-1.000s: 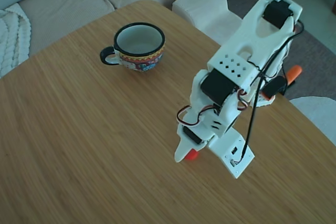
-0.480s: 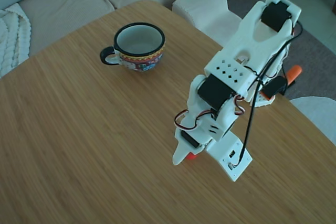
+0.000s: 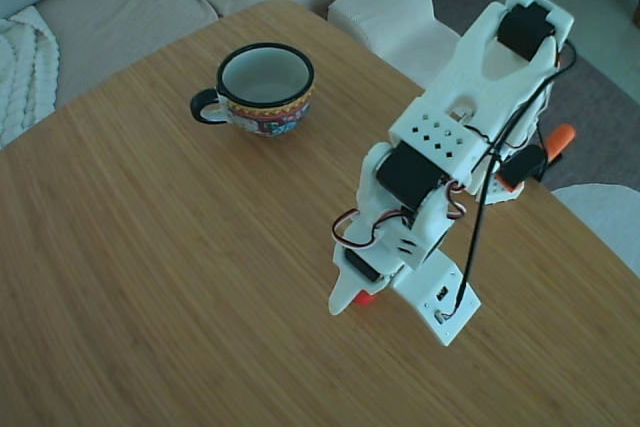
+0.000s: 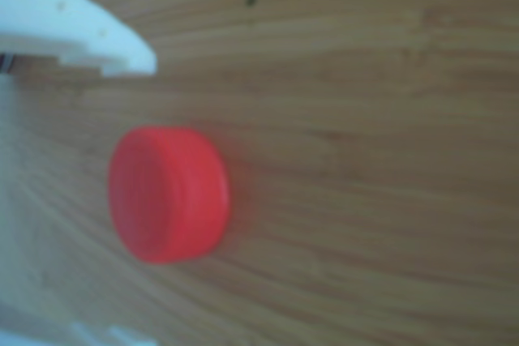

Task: Grasp a red cap and put it in the cup.

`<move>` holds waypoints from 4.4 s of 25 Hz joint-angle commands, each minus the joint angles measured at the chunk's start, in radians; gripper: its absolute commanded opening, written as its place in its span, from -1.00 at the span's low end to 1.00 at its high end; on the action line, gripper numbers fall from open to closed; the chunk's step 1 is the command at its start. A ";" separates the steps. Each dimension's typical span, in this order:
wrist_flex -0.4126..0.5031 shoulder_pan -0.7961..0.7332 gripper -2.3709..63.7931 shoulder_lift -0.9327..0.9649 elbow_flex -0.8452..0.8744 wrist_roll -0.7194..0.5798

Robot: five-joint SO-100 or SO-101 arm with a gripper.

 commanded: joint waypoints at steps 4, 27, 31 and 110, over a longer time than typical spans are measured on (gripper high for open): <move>-0.005 -0.002 0.31 0.002 -0.037 -0.005; -0.017 0.000 -0.93 -0.040 -0.061 0.003; -0.028 0.003 -0.94 -0.040 -0.061 0.005; 0.330 0.848 -0.52 0.252 -0.678 -0.043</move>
